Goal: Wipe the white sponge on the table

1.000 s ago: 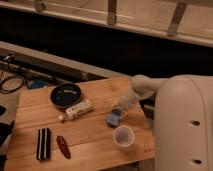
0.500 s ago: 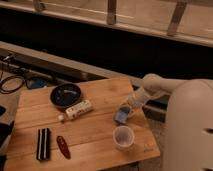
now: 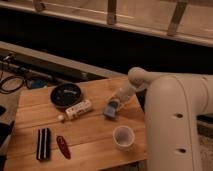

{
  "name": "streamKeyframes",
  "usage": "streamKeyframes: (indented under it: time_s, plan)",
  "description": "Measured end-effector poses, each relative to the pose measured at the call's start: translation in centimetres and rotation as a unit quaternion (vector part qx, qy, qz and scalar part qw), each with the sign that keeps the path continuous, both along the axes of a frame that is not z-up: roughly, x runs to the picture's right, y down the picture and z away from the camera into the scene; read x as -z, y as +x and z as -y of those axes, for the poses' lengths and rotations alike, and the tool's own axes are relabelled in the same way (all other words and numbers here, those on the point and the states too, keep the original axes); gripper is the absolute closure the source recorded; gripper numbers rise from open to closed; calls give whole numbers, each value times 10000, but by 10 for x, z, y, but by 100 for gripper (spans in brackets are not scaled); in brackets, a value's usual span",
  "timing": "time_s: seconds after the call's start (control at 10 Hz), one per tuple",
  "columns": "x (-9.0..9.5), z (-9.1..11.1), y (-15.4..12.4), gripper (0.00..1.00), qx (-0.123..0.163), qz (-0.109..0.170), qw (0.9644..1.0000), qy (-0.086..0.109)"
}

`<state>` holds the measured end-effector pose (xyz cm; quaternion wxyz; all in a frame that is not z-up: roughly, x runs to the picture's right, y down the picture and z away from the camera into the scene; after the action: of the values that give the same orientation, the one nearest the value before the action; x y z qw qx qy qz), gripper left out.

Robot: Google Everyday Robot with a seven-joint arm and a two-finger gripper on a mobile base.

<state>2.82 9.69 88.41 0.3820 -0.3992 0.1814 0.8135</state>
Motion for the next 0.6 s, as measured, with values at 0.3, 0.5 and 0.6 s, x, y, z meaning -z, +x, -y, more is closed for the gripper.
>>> streamKeyframes:
  time_s: [0.3, 0.5, 0.6]
  plan:
    - [-2, -8, -35, 100, 47, -25, 9997, -254]
    - [4, -14, -33, 100, -1, -150, 9992, -368]
    - [9, -15, -24, 100, -22, -237, 9990, -383]
